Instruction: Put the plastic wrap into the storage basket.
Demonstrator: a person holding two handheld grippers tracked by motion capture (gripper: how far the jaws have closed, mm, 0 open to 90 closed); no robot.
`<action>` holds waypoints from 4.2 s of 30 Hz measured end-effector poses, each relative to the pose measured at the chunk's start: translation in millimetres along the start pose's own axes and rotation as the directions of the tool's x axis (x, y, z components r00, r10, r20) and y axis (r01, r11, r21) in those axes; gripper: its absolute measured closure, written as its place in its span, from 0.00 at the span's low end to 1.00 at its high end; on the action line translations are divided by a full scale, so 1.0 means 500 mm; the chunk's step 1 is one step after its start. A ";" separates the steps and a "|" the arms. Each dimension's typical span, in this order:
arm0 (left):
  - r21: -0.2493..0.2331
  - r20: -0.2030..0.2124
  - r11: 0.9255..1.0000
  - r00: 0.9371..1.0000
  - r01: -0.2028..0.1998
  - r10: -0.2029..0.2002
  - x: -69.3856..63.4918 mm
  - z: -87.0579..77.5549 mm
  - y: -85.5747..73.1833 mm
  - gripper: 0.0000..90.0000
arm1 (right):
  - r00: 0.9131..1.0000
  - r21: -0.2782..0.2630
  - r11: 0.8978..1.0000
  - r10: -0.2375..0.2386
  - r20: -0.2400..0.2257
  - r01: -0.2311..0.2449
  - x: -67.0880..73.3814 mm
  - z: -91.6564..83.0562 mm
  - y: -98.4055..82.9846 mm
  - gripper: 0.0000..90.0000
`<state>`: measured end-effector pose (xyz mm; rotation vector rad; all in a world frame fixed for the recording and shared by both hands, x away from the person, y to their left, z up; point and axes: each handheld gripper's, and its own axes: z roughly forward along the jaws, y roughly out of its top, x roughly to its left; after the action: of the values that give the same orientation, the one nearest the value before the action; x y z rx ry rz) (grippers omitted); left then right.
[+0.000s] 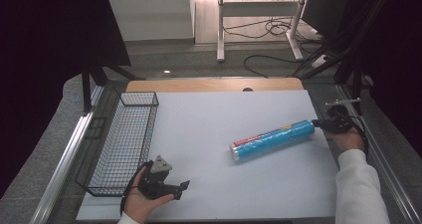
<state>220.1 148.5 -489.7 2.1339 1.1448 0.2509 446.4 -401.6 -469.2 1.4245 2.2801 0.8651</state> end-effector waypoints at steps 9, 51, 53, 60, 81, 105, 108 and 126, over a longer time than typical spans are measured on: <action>-0.001 0.006 1.000 1.000 0.006 -0.006 0.005 -0.002 0.000 0.17 | 0.997 0.011 0.998 -0.060 -0.041 0.061 0.053 0.004 -0.004 1.00; 0.002 0.021 1.000 1.000 0.017 -0.017 0.015 -0.001 -0.001 0.17 | 0.979 -0.086 0.985 -0.157 -0.128 0.147 0.210 0.048 0.004 1.00; 0.003 0.021 1.000 1.000 0.017 -0.017 0.015 -0.001 -0.001 0.17 | 0.977 -0.084 0.984 -0.166 -0.134 0.155 0.222 0.049 0.003 1.00; 0.003 0.019 1.000 1.000 0.018 -0.018 0.016 -0.001 -0.001 0.17 | 0.972 -0.087 0.980 -0.189 -0.140 0.178 0.251 0.058 0.009 1.00; 0.001 0.015 1.000 1.000 0.026 -0.026 0.024 -0.004 -0.003 0.17 | 0.949 -0.106 0.964 -0.258 -0.182 0.242 0.331 0.088 0.019 1.00; -0.013 0.005 0.999 0.999 0.033 -0.032 0.028 -0.009 -0.007 0.17 | 0.948 -0.152 0.963 -0.252 -0.195 0.224 0.330 -0.025 -0.063 0.99; -0.016 0.005 0.999 0.999 0.034 -0.034 0.028 -0.009 -0.007 0.17 | 0.952 -0.161 0.963 -0.245 -0.183 0.217 0.326 -0.056 -0.088 0.99; -0.027 0.008 0.999 0.999 0.035 -0.034 0.027 -0.016 -0.006 0.17 | 0.960 -0.155 0.960 -0.251 -0.127 0.231 0.343 -0.150 -0.202 0.98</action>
<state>222.5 164.1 -487.6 2.0876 1.1659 0.2409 256.6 -305.6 -467.9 1.0273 2.3823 1.0548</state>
